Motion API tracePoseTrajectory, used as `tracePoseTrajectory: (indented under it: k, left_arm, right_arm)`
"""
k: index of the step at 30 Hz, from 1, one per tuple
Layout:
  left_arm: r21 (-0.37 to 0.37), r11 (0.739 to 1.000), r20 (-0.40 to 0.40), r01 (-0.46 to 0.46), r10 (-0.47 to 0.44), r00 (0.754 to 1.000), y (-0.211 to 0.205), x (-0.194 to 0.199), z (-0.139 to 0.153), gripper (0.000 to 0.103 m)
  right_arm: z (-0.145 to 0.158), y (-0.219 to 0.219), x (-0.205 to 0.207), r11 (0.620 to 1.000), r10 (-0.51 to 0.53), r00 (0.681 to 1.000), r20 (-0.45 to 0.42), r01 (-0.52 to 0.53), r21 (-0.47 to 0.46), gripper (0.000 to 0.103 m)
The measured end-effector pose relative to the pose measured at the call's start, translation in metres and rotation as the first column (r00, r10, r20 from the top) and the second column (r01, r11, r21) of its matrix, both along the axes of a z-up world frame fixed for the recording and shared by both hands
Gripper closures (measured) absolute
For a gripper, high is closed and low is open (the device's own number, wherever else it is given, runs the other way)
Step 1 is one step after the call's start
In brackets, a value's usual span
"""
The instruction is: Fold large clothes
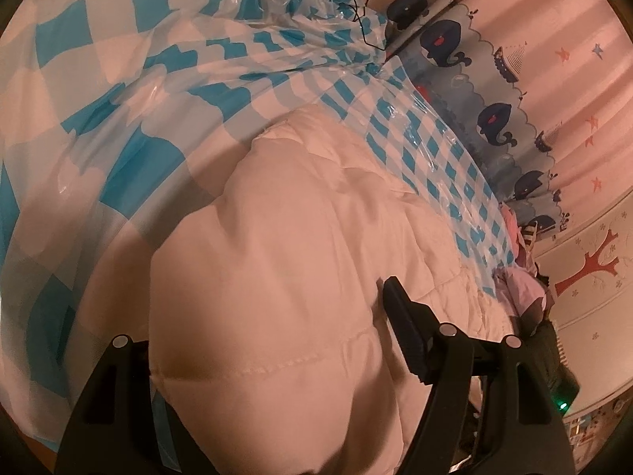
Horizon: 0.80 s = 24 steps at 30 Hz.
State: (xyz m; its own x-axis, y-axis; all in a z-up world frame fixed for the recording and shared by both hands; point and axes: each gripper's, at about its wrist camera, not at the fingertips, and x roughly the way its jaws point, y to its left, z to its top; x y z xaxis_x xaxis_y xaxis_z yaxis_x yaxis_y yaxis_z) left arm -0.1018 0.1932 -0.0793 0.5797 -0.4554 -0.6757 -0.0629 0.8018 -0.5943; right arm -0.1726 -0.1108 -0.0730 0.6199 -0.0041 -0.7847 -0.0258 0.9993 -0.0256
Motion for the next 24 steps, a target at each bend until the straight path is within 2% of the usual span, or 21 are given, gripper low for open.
tracePoseTrajectory:
  k: [3,4,6,8,11,13,15,17,20,22,24]
  left_arm:
    - [0.007,1.0,-0.004,-0.004,0.004,1.0,-0.001,0.0,0.0,0.037]
    - [-0.003,1.0,-0.01,-0.007,0.007,1.0,0.001,0.001,-0.001,0.036]
    - [-0.011,1.0,-0.016,-0.012,0.011,1.0,0.002,0.002,-0.002,0.035]
    - [-0.002,1.0,-0.014,-0.012,0.012,1.0,0.001,0.002,-0.002,0.034]
    - [-0.002,1.0,-0.014,-0.012,0.012,1.0,0.001,0.002,-0.003,0.033]
    - [-0.014,1.0,-0.018,-0.011,0.011,1.0,0.002,0.003,-0.003,0.033]
    - [-0.018,1.0,-0.021,-0.008,0.007,1.0,0.002,0.004,-0.004,0.032]
    - [-0.023,1.0,-0.026,-0.01,0.009,1.0,0.003,0.005,-0.006,0.032]
    - [-0.033,0.999,-0.028,-0.01,0.009,1.0,0.005,0.006,-0.007,0.032]
    - [-0.03,1.0,-0.023,-0.006,0.006,1.0,0.004,0.006,-0.006,0.032]
    - [-0.021,1.0,-0.018,0.003,-0.003,1.0,0.002,0.006,-0.006,0.032]
  right_arm:
    - [0.003,0.0,0.0,0.999,-0.012,1.0,-0.024,0.013,0.034,0.006]
    - [0.007,-0.003,0.0,0.998,-0.008,1.0,-0.007,0.008,0.063,0.006]
    - [0.019,-0.007,0.003,0.998,-0.023,0.999,0.044,0.02,0.057,0.006]
    - [0.023,-0.014,0.017,0.998,-0.038,0.998,0.042,0.036,0.043,0.006]
    - [0.002,-0.021,0.043,0.998,-0.057,0.998,-0.027,0.057,0.004,0.006]
    - [-0.039,-0.023,0.057,0.999,-0.055,0.989,-0.137,0.054,-0.006,0.006]
    - [-0.046,-0.024,0.054,0.999,-0.054,0.991,-0.12,0.055,-0.001,0.006]
    - [-0.038,-0.027,0.047,0.997,-0.067,0.992,-0.104,0.07,0.023,0.006]
    - [-0.026,-0.02,0.012,0.998,-0.062,0.998,0.005,0.062,0.014,0.006]
    - [-0.044,-0.011,0.004,0.999,-0.028,0.999,-0.037,0.027,-0.032,0.006]
    - [-0.064,-0.01,-0.003,0.998,-0.009,1.0,-0.01,0.008,-0.057,0.006]
